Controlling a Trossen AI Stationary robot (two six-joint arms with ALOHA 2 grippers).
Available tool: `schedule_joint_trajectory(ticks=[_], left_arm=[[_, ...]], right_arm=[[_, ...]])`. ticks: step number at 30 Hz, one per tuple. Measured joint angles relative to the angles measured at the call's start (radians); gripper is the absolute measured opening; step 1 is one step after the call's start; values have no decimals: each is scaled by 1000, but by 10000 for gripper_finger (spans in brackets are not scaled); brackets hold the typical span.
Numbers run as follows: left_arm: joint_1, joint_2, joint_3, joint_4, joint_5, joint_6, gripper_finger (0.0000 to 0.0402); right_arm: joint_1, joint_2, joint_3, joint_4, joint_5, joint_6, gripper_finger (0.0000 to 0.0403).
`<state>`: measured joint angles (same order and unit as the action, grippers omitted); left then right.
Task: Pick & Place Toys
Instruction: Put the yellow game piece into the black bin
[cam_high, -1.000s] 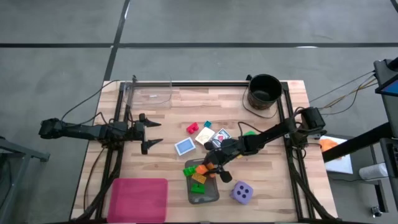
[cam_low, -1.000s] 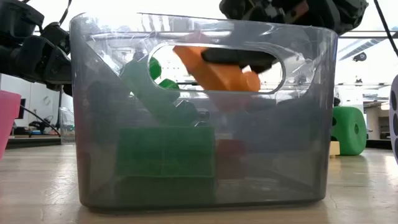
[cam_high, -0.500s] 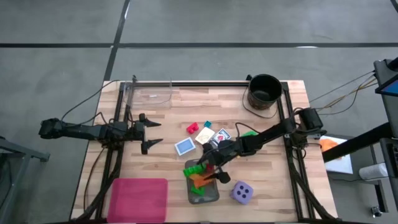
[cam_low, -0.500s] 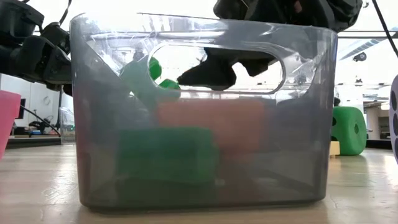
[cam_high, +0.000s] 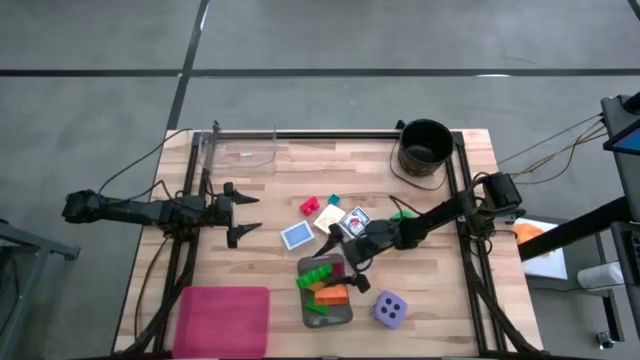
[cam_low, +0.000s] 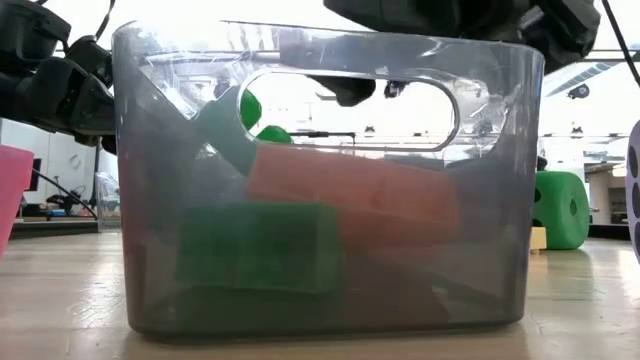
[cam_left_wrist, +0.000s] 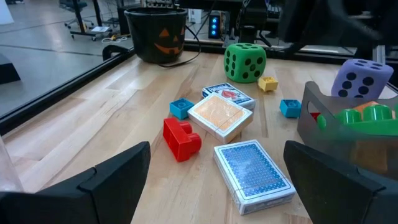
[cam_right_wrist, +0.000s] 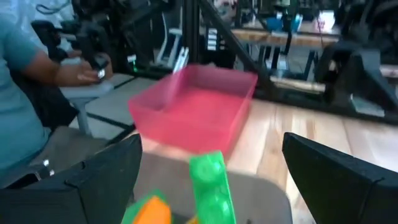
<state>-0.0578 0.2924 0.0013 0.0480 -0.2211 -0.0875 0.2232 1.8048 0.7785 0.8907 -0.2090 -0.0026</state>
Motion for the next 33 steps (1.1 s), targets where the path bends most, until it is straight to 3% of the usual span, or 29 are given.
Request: schedule_joint_trajectory(ticks=[4, 12, 20, 25, 33], left_arm=[[0, 0, 0, 0, 0, 0, 369], [0, 0, 0, 0, 0, 0, 369], [0, 0, 0, 0, 0, 0, 369], [0, 0, 0, 0, 0, 0, 369], [0, 0, 0, 1, 0, 0, 369]], right_arm=[[0, -42, -33, -148, 71, 42, 387], [18, -277, -33, -810, 244, 125, 387], [19, -494, -27, -1248, 280, 238, 387], [19, -489, -28, -1385, 280, 268, 387], [20, -347, 5, -1442, 263, 235, 387]])
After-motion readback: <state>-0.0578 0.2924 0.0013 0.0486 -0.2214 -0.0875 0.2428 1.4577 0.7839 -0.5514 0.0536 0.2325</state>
